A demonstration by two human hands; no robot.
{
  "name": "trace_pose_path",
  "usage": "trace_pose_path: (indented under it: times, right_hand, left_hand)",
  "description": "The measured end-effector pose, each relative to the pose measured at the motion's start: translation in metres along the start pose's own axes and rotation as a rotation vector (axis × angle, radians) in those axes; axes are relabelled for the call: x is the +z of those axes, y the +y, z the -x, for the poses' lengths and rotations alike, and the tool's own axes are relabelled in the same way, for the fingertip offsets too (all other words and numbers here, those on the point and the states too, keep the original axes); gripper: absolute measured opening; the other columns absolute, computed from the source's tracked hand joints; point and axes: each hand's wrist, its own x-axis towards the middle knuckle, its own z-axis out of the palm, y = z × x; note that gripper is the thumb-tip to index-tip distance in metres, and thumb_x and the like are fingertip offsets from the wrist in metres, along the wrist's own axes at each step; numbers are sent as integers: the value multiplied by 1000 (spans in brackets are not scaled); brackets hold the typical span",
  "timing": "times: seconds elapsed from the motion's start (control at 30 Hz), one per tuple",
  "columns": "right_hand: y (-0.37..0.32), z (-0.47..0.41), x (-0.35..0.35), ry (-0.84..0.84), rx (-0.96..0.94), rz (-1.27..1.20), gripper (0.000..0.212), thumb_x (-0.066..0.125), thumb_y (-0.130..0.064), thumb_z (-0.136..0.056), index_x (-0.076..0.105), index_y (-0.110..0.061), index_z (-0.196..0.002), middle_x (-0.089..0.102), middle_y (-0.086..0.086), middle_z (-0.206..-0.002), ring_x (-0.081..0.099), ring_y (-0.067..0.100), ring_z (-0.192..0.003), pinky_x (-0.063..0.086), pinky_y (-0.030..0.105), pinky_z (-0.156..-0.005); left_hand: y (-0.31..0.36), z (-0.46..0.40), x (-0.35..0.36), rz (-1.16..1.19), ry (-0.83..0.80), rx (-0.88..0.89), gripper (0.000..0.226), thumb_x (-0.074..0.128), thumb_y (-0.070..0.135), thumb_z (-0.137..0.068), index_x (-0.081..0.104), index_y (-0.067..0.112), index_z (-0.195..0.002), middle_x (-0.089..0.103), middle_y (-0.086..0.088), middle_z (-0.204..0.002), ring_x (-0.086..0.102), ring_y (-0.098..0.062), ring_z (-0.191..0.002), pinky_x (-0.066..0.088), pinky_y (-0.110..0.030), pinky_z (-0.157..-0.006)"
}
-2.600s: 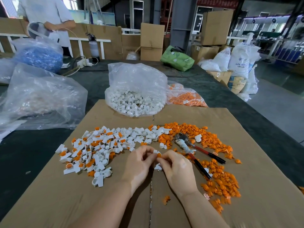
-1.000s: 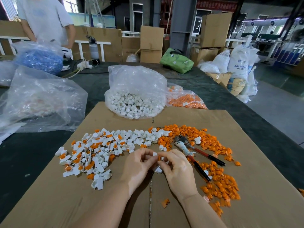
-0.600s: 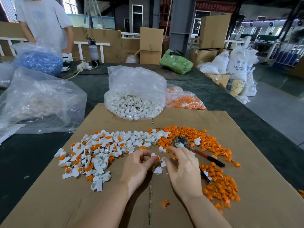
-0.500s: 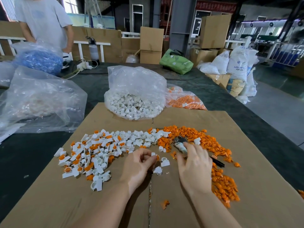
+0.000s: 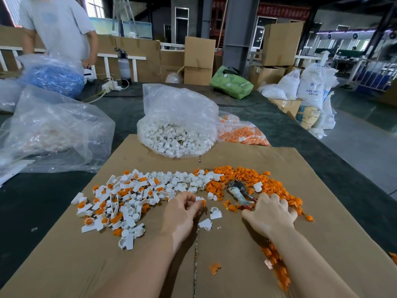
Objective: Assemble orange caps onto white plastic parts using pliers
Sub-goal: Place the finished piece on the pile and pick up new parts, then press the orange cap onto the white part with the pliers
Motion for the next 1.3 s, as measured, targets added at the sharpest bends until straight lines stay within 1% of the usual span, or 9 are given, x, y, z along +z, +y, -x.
trace_pose_path:
  times: [0.1,0.27,0.37,0.47,0.53,0.7,1.0,1.1,1.3]
  right_hand:
    - [-4,2,-6,42,-23,20,57,50,-51,-86,39,-13,-126,46,9,-127,41,29,-120,33,44,-99]
    - [-11,11,-13,74,-171,-75,53,46,-44,-90,39,-8,-128,53,10,-119,50,29,-110,41,37,-88]
    - [-20,21,-19,-89,-285,-318,34,45,-38,-90,53,-10,-107,59,6,-93,58,24,-85,42,33,-70]
    - [-27,30,-23,-317,-320,-576,29,49,-33,-89,57,-6,-83,51,5,-70,46,20,-61,33,31,-59]
    - [-29,34,-25,-409,-321,-640,28,51,-32,-88,51,-12,-69,49,4,-64,42,17,-57,31,30,-59]
    - [-31,36,-31,-616,-237,-862,24,50,-19,-89,43,-14,-67,44,-6,-48,52,21,-63,42,30,-63]
    - [-30,35,-37,-675,-245,-828,7,46,-10,-84,51,-11,-79,48,0,-60,52,22,-68,41,33,-66]
    - [-29,36,-39,-691,-249,-811,9,43,-6,-82,51,-8,-86,52,6,-67,53,20,-62,44,27,-53]
    - [-29,37,-37,-603,-277,-686,14,45,-5,-77,47,-7,-91,54,13,-66,54,21,-48,47,30,-52]
  left_hand:
    - [1,-1,-1,11,18,-2,12,62,19,-90,61,9,-83,64,-5,-73,60,-12,-69,46,-18,-64]
    - [10,-2,-4,330,14,-131,10,61,9,-90,59,0,-86,57,-7,-68,55,-8,-59,46,-12,-53]
    - [16,-5,-7,463,7,-214,9,60,9,-91,58,1,-86,58,-8,-67,55,-7,-53,46,-14,-50]
    - [20,-9,-10,575,36,-295,6,59,6,-91,59,2,-87,59,-8,-68,56,-12,-59,47,-20,-55]
    - [21,-11,-11,603,47,-321,6,59,5,-91,59,3,-85,60,-8,-68,56,-14,-60,47,-21,-57]
    - [23,-16,-15,605,75,-337,7,61,2,-88,58,4,-82,59,-9,-67,56,-13,-57,48,-18,-48]
    - [28,-19,-15,605,50,-355,5,61,1,-88,58,1,-83,59,-10,-66,56,-12,-53,49,-16,-45]
    - [30,-19,-15,602,29,-347,6,62,1,-88,59,1,-82,58,-9,-64,55,-12,-51,48,-17,-45]
    - [35,-18,-13,639,34,-352,5,60,-2,-88,58,-1,-83,59,-7,-56,55,-12,-48,48,-17,-44]
